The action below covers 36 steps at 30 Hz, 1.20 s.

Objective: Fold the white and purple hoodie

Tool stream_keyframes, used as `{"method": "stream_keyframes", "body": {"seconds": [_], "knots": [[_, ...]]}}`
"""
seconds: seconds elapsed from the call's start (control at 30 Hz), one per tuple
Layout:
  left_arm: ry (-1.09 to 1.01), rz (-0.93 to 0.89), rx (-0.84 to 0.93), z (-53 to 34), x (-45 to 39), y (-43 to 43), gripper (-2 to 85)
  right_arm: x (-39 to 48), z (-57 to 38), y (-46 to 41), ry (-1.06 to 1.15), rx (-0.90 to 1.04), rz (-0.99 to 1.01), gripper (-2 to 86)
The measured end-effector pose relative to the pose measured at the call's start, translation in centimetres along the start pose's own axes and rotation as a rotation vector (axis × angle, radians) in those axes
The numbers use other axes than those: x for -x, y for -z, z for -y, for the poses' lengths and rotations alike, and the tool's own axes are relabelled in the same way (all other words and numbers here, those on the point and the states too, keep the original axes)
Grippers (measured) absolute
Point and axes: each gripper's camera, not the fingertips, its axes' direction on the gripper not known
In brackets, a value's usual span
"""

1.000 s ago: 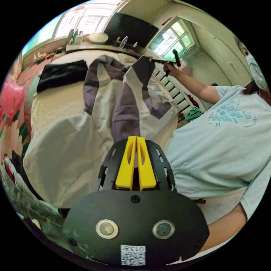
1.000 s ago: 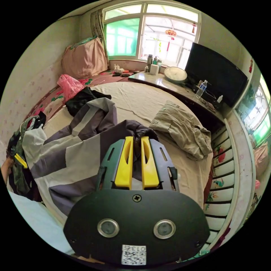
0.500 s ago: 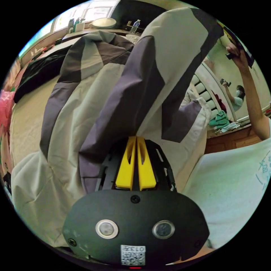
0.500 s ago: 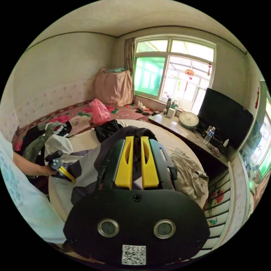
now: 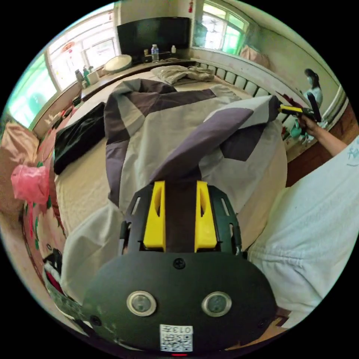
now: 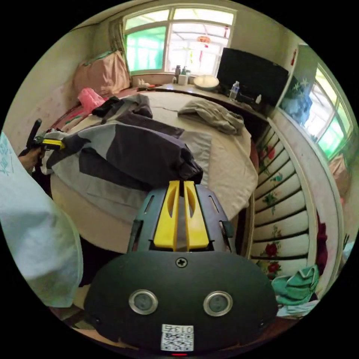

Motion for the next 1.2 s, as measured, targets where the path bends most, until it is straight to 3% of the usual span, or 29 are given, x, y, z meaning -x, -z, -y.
{"method": "stream_keyframes", "body": {"seconds": [0.17,0.4,0.5,0.57,0.73,0.83,0.97,1.07,1.2], "knots": [[-0.288,0.068,0.075,3.6,-5.4,0.7,8.3,0.2,2.1,0.5,0.048,0.003,-0.021,1.4],[-0.221,0.216,-0.031,2.9,-7.1,2.1,18.8,0.9,3.3,1.6,0.139,-0.029,-0.063,1.1],[-0.341,0.234,0.090,4.5,-8.3,-2.3,6.2,1.2,4.4,1.4,0.166,-0.029,-0.082,1.1],[-0.391,0.135,0.240,5.9,-8.8,-4.6,1.1,1.6,5.3,2.2,0.201,-0.059,-0.099,1.0],[-0.464,0.269,0.094,4.3,-12.6,1.0,0.2,2.8,4.9,5.8,0.205,-0.232,-0.247,0.9],[-0.605,0.353,0.136,0.3,-16.7,0.0,0.4,3.0,2.0,2.3,0.188,-0.129,-0.279,0.7],[-0.613,0.340,0.305,-3.3,-18.2,-5.9,1.9,1.1,-3.0,-5.3,0.066,0.276,-0.196,0.4],[-0.550,0.311,0.328,-3.3,-18.0,-5.1,2.4,-0.9,-4.5,-3.3,-0.073,0.298,-0.205,0.1],[-0.521,0.295,0.357,-4.4,-16.9,-1.3,0.6,-1.7,-3.6,1.9,-0.171,0.139,-0.203,0.0]]}}
